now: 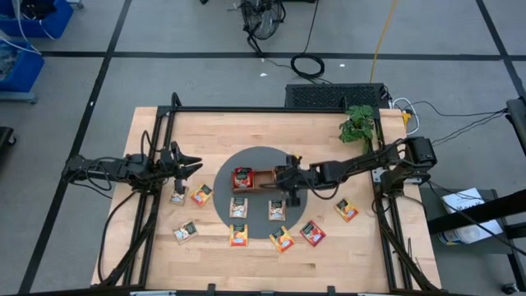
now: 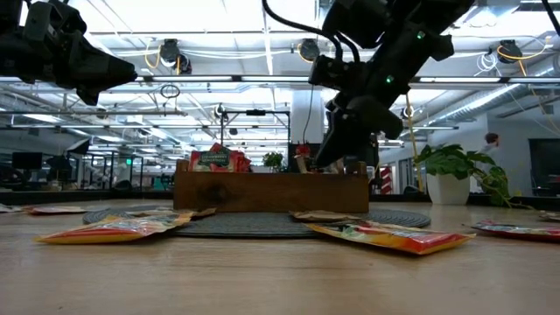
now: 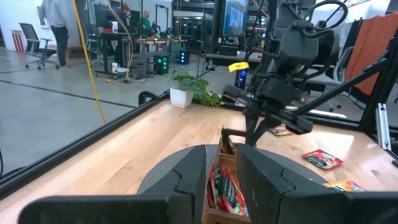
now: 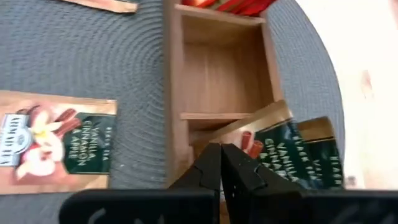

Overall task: Pick & Place Tea
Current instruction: Put the yellow tea bag into the right section of the wooden organizer

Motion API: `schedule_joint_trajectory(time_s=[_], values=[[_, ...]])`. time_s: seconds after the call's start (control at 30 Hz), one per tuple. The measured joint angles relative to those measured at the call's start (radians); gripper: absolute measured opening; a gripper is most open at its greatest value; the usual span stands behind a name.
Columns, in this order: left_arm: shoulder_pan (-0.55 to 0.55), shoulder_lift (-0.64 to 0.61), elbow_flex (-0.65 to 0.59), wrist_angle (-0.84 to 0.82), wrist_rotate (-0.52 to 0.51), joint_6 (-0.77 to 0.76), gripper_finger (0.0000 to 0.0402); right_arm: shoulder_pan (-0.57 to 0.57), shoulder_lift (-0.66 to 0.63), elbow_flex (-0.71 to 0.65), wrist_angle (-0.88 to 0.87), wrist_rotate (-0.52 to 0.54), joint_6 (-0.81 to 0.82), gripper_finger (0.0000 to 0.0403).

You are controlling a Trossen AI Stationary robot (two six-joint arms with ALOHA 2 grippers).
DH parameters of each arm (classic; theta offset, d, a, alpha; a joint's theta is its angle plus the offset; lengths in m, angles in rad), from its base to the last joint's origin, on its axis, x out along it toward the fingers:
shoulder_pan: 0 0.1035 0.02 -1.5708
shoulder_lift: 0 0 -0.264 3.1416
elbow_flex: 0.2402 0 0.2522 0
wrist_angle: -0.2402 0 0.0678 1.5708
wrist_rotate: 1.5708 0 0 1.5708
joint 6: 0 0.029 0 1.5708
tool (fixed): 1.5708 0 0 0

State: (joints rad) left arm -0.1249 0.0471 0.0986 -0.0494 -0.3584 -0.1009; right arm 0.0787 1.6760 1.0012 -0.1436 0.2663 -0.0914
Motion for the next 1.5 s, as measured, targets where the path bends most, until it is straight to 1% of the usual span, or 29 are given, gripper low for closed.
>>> schedule_joint_trajectory(time_s=[0.1, 0.23, 0.37, 0.53, 0.83, 0.97, 1.13, 1.37, 1.5], values=[[0.0, 0.0, 0.0, 0.0, 0.0, 0.0, 0.0093, -0.008, 0.0, 0.0, 0.003, 0.02, 0.0, 0.0], [0.0, 0.0, 0.0, 0.0, 0.0, 0.0, 0.0093, -0.019, 0.0, 0.0, -0.005, 0.017, 0.0, 0.0], [0.0, 0.0, 0.0, 0.0, 0.0, 0.0, 0.0093, -0.021, 0.0, 0.0, -0.02, -0.034, 0.006, 0.0], [0.0, 0.0, 0.0, 0.0, 0.0, 0.0, 0.0093, -0.021, 0.008, 0.0, -0.022, -0.035, 0.023, 0.0], [0.0, 0.0, 0.0, 0.0, 0.0, 0.0, 0.0093, -0.047, 0.06, 0.0, 0.005, -0.025, 0.024, 0.0], [0.0, 0.0, 0.0, 0.0, 0.0, 0.0, 0.0093, -0.05, 0.075, 0.0, 0.003, 0.061, 0.025, 0.0], [0.0, 0.0, 0.0, 0.0, 0.0, 0.0, 0.0093, -0.03, 0.051, 0.0, 0.017, 0.129, 0.027, 0.0], [0.0, 0.0, 0.0, 0.0, 0.0, 0.0, 0.0093, 0.033, 0.021, 0.0, 0.058, 0.15, 0.028, 0.0], [0.0, 0.0, 0.0, 0.0, 0.0, 0.0, 0.0093, 0.07, 0.02, 0.014, 0.065, 0.146, 0.104, 0.0]])
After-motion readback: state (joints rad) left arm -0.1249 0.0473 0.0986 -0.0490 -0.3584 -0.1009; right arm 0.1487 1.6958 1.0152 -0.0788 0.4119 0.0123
